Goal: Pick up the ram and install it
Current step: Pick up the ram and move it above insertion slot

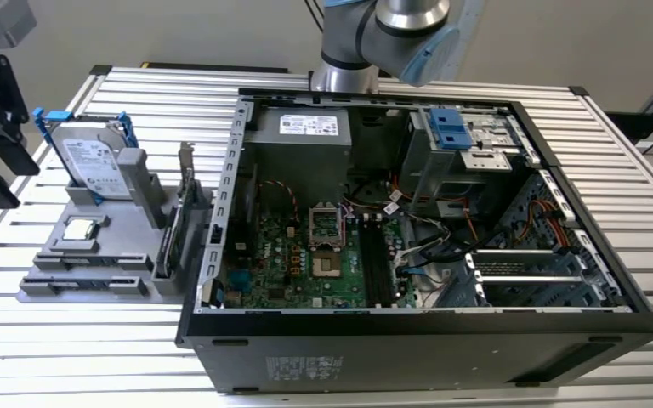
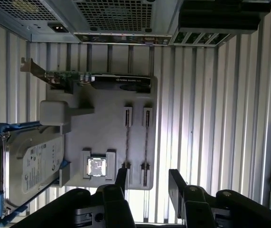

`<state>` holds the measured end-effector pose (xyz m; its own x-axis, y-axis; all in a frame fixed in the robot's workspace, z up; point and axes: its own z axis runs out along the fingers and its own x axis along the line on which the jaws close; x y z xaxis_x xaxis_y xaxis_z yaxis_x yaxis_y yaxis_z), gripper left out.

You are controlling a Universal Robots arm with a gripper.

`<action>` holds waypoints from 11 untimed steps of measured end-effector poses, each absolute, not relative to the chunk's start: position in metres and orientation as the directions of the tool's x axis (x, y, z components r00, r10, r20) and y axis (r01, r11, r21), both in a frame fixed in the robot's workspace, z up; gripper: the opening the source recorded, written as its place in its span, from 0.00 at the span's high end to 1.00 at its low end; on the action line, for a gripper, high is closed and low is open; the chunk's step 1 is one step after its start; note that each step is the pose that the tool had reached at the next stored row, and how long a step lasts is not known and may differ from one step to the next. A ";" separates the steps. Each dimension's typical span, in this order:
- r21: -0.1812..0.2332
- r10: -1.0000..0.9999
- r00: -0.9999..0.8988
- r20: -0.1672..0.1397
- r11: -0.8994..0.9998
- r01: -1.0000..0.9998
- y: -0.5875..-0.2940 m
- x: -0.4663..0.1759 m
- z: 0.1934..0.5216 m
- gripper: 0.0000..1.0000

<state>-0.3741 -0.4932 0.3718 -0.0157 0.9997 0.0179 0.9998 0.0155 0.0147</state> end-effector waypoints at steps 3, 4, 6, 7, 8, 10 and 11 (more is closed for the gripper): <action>0.015 1.000 -0.016 0.018 0.015 1.000 -0.493 -0.374 0.370 0.00; 0.015 1.000 -0.016 0.018 0.015 1.000 -0.493 -0.374 0.370 0.00; 0.015 1.000 -0.016 0.018 0.015 1.000 -0.493 -0.374 0.368 0.00; 0.015 1.000 -0.016 0.018 0.015 1.000 -0.493 -0.374 0.367 0.00; 0.015 1.000 -0.016 0.018 0.015 1.000 -0.493 -0.374 0.366 0.00; 0.015 1.000 -0.016 0.018 0.015 1.000 -0.493 -0.374 0.364 0.00; 0.015 1.000 -0.016 0.018 0.015 1.000 -0.493 -0.374 0.364 0.00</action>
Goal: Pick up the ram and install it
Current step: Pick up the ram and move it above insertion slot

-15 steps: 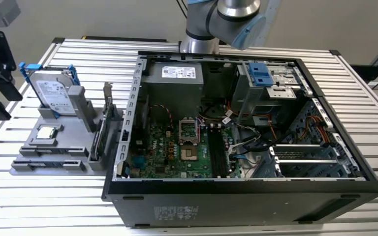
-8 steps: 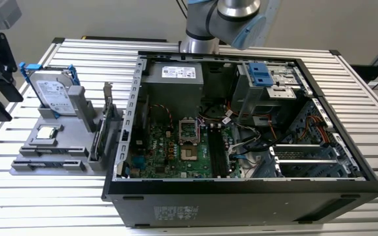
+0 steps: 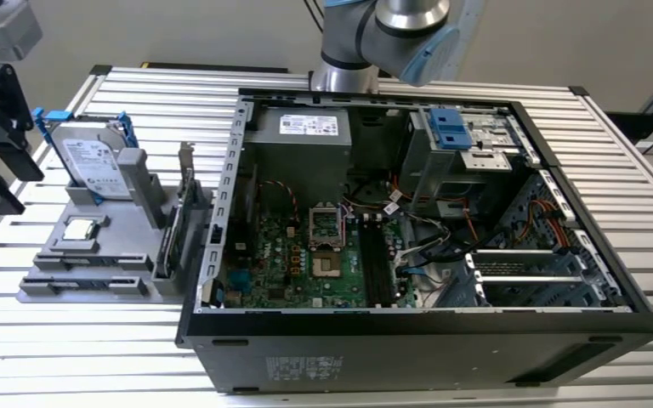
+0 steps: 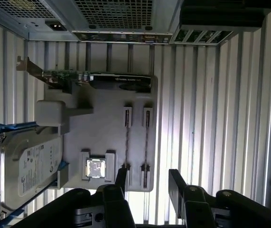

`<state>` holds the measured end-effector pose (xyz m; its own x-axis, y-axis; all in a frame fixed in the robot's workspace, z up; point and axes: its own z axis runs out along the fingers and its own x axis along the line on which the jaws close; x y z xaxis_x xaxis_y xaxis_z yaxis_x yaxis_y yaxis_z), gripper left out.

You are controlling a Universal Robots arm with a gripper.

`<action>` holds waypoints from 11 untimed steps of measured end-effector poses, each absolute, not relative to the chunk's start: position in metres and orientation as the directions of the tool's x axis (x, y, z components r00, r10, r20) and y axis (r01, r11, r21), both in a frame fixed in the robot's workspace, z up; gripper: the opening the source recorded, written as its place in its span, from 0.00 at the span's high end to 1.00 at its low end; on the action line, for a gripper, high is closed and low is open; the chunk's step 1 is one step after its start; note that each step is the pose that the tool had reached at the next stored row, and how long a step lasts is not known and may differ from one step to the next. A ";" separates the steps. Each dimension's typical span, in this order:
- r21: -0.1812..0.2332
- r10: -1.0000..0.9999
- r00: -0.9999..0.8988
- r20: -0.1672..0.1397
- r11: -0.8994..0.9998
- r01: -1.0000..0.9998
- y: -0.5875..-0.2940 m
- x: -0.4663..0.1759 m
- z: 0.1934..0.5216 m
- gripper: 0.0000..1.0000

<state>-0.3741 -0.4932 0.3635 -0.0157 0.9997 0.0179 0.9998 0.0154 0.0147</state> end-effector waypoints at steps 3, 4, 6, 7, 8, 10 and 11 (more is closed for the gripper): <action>0.015 1.000 -0.016 0.018 0.015 1.000 -0.493 -0.374 0.361 0.00; 0.015 1.000 -0.016 0.018 0.015 1.000 -0.493 -0.374 0.360 0.00; 0.015 1.000 -0.016 0.018 0.015 1.000 -0.493 -0.374 0.359 0.00; 0.015 1.000 -0.016 0.018 0.015 1.000 -0.493 -0.374 0.358 0.00; 0.015 1.000 -0.016 0.018 0.015 1.000 -0.493 -0.374 0.357 0.00; 0.015 1.000 -0.016 0.018 0.015 1.000 -0.493 -0.374 0.354 0.00; 0.015 1.000 -0.016 0.018 0.015 1.000 -0.493 -0.374 0.353 0.00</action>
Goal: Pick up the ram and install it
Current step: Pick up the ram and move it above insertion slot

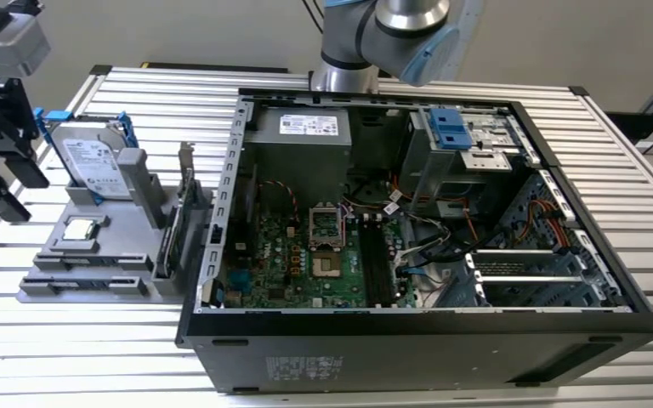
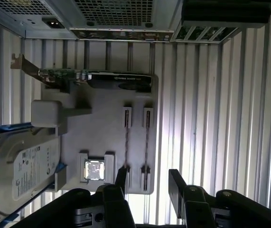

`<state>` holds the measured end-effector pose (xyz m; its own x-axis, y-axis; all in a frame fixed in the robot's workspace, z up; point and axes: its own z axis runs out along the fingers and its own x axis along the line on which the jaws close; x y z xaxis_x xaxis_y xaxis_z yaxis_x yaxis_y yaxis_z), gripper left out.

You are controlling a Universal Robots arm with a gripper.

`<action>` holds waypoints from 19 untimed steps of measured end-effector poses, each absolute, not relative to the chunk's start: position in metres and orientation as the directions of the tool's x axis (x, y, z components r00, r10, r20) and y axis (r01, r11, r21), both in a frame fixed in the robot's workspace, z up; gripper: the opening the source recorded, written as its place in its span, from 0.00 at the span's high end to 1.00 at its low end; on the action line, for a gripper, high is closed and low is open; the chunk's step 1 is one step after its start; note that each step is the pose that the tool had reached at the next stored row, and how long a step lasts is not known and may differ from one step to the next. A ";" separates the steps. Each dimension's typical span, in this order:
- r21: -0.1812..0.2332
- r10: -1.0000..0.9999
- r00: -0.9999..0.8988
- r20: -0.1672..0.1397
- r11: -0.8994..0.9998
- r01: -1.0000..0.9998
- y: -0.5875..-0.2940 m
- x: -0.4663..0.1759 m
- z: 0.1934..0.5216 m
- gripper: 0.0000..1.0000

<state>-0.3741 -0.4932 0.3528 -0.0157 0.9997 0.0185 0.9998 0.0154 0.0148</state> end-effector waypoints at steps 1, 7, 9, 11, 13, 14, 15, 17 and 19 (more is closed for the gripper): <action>0.015 1.000 -0.016 0.019 0.015 1.000 -0.493 -0.374 0.352 0.00; 0.015 1.000 -0.016 0.020 0.015 1.000 -0.493 -0.374 0.345 0.00; 0.015 1.000 -0.016 0.020 0.015 1.000 -0.493 -0.374 0.342 0.00; 0.015 1.000 -0.016 0.020 0.015 1.000 -0.493 -0.374 0.340 0.00; 0.015 1.000 -0.016 0.021 0.015 1.000 -0.493 -0.374 0.338 0.00; 0.015 1.000 -0.016 0.021 0.015 1.000 -0.493 -0.374 0.337 0.00; 0.015 1.000 -0.016 0.021 0.015 1.000 -0.493 -0.374 0.337 0.00; 0.015 1.000 -0.016 0.021 0.015 1.000 -0.493 -0.374 0.336 0.00; 0.015 1.000 -0.016 0.021 0.015 1.000 -0.493 -0.374 0.336 0.00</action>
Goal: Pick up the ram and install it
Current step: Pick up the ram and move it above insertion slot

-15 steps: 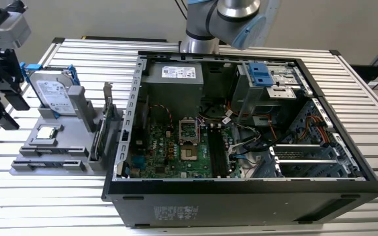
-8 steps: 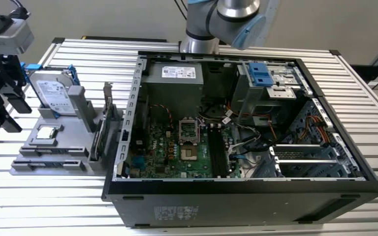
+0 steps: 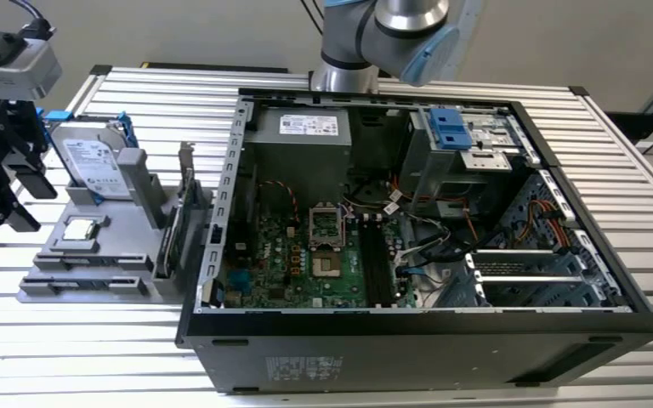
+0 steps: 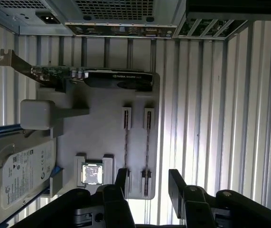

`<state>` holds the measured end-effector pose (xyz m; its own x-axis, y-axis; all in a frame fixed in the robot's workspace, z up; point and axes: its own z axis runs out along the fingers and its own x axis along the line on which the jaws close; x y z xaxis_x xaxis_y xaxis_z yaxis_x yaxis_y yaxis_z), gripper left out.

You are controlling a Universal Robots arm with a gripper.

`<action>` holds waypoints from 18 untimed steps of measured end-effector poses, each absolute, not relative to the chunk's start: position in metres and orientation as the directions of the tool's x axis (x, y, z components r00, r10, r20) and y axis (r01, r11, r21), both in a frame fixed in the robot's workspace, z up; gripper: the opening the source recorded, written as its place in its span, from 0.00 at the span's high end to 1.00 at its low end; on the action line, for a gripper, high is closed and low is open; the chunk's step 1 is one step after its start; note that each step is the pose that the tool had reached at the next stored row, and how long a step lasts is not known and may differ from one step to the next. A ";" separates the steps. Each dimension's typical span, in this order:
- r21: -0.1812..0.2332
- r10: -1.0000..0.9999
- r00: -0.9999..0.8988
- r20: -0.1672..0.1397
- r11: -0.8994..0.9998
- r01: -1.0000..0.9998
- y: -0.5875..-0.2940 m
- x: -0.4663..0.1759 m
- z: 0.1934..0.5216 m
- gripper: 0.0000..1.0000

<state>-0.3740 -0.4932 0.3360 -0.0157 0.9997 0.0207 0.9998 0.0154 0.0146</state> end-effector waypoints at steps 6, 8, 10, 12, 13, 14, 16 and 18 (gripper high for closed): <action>0.015 1.000 -0.016 0.021 0.015 1.000 -0.493 -0.373 0.334 0.00; 0.014 1.000 -0.016 0.021 0.015 1.000 -0.493 -0.373 0.332 0.00; 0.014 1.000 -0.016 0.021 0.015 1.000 -0.493 -0.372 0.330 0.00; 0.014 1.000 -0.016 0.020 0.015 1.000 -0.493 -0.372 0.327 0.00; 0.014 1.000 -0.016 0.020 0.015 1.000 -0.493 -0.372 0.326 0.00; 0.014 1.000 -0.016 0.020 0.015 1.000 -0.493 -0.372 0.325 0.00; 0.013 1.000 -0.016 0.020 0.015 1.000 -0.493 -0.372 0.322 0.00; 0.014 1.000 -0.016 0.020 0.015 1.000 -0.493 -0.371 0.320 0.00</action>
